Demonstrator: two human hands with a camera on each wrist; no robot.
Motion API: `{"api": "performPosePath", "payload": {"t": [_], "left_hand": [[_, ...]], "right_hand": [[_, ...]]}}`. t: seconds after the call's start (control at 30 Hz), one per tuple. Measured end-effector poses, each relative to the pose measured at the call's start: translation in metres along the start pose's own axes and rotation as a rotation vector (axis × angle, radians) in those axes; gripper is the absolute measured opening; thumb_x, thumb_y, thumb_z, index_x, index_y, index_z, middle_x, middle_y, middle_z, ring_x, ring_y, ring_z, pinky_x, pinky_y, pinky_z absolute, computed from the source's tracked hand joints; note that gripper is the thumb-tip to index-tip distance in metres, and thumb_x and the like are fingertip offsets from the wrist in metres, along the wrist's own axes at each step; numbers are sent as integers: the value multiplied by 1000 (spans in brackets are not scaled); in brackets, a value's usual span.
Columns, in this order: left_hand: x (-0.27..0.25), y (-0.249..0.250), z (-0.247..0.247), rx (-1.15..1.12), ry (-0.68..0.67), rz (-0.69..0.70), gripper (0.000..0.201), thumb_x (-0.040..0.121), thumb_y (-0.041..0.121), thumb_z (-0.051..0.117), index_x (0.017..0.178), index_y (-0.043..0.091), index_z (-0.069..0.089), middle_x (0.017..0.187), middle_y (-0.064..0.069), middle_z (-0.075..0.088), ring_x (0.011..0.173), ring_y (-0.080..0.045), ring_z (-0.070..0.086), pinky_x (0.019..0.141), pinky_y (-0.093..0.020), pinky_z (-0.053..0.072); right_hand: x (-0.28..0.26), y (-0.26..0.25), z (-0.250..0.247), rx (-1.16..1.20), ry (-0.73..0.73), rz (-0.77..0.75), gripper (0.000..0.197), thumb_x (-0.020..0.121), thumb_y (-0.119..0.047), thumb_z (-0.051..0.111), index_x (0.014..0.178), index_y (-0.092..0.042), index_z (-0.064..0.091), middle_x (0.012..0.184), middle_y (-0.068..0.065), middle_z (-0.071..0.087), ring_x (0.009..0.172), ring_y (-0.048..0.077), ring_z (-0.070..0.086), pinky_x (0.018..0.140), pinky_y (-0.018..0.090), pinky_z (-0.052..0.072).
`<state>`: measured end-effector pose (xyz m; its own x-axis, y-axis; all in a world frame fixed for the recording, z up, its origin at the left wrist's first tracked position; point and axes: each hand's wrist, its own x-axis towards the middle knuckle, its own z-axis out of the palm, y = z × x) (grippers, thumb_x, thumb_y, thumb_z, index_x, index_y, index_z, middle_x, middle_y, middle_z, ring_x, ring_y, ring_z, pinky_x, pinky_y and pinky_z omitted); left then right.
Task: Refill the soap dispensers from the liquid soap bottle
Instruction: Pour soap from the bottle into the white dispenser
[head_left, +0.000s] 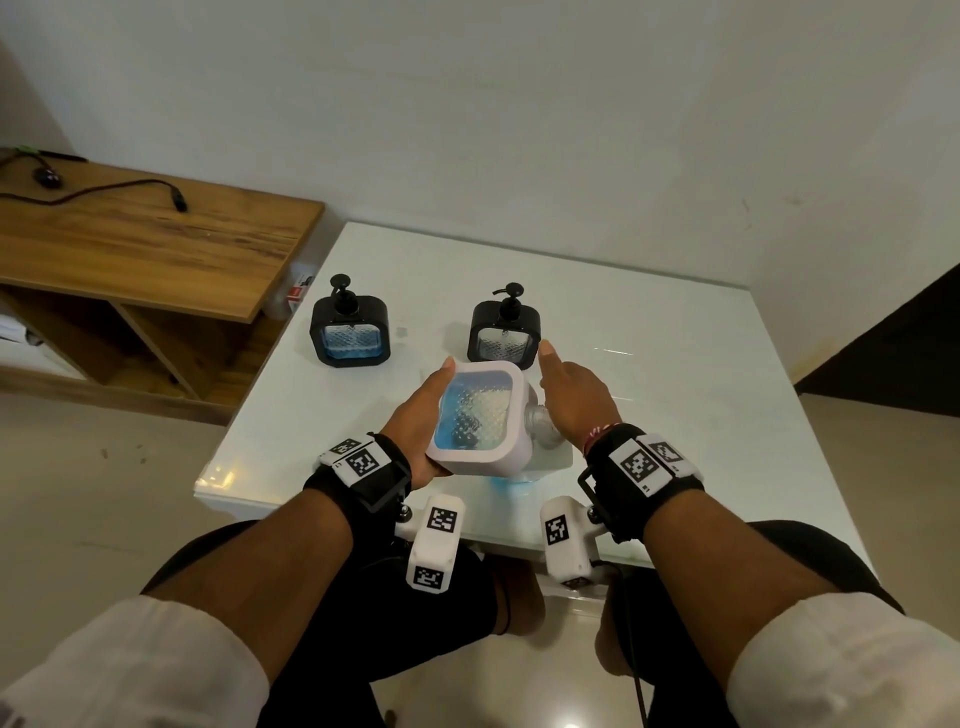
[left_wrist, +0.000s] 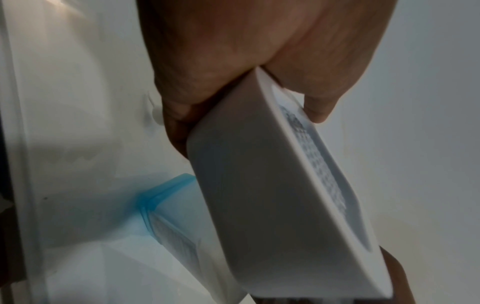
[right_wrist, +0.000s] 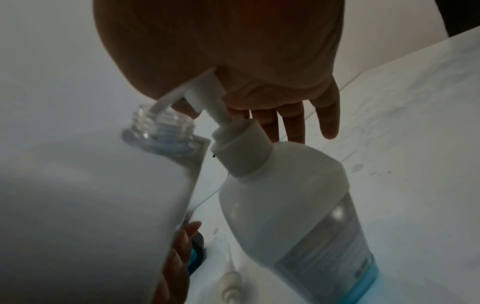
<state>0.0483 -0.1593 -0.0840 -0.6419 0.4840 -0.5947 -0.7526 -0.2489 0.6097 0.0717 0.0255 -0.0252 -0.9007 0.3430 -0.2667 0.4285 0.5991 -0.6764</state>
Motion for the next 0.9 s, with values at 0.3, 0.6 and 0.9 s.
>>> {"api": "performPosePath", "payload": {"t": [0.3, 0.6, 0.9], "left_hand": [[0, -3, 3, -13, 0, -9, 60, 96, 67, 47, 135, 23, 62, 128, -12, 71, 111, -31, 69, 92, -46, 58], [2, -3, 1, 2, 30, -18, 62, 95, 68, 49, 139, 26, 61, 134, -12, 68, 112, -31, 68, 93, -47, 56], [0, -5, -2, 38, 106, 23, 81, 71, 71, 67, 137, 24, 63, 127, -12, 72, 118, -36, 68, 101, -55, 53]], "right_hand": [[-5, 2, 2, -4, -49, 2, 68, 100, -58, 23, 97, -5, 65, 106, 13, 63, 97, 28, 54, 85, 32, 34], [-3, 2, -7, -39, 44, 27, 64, 100, -58, 23, 73, -11, 56, 94, 11, 61, 88, 27, 52, 80, 32, 35], [-7, 0, 0, 41, 17, -1, 70, 100, -58, 23, 99, -4, 67, 108, 14, 65, 100, 29, 56, 87, 33, 37]]}}
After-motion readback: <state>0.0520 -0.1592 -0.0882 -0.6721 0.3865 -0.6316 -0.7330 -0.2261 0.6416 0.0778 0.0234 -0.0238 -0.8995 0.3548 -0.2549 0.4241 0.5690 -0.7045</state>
